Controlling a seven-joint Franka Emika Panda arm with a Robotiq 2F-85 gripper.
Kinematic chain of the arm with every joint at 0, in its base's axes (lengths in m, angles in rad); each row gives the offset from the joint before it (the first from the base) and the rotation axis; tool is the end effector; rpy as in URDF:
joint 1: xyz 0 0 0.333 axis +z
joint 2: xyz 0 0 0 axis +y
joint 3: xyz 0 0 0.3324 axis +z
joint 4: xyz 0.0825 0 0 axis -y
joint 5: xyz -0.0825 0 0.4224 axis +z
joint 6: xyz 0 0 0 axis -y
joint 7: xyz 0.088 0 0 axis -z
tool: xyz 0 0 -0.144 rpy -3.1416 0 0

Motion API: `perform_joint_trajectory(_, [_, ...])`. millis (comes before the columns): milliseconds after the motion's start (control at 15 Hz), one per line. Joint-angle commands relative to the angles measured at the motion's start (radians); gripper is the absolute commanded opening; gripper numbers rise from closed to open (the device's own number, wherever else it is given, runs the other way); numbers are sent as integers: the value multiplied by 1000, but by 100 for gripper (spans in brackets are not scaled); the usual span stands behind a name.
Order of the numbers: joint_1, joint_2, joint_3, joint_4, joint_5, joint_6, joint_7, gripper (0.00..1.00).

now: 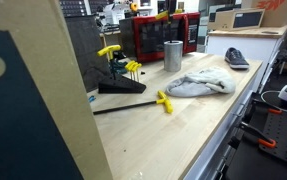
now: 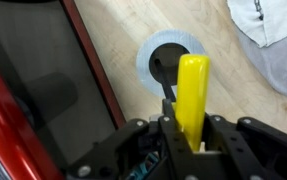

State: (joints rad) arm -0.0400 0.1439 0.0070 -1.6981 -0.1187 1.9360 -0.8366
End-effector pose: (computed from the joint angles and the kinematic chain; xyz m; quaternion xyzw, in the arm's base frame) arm 0.6589 -0.0342 0.4820 0.9105 0.4070 0.0190 0.0704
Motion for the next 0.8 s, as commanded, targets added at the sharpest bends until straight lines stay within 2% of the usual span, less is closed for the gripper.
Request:
perform_joint_trajectory(0, [-9,-55,13,-26,88,32,-150,5])
perform_joint_trajectory(333, [2,-70,18,-11,173,21,-288,5])
perform_joint_trajectory(733, [22,-114,23,-6,171,17,-352,5])
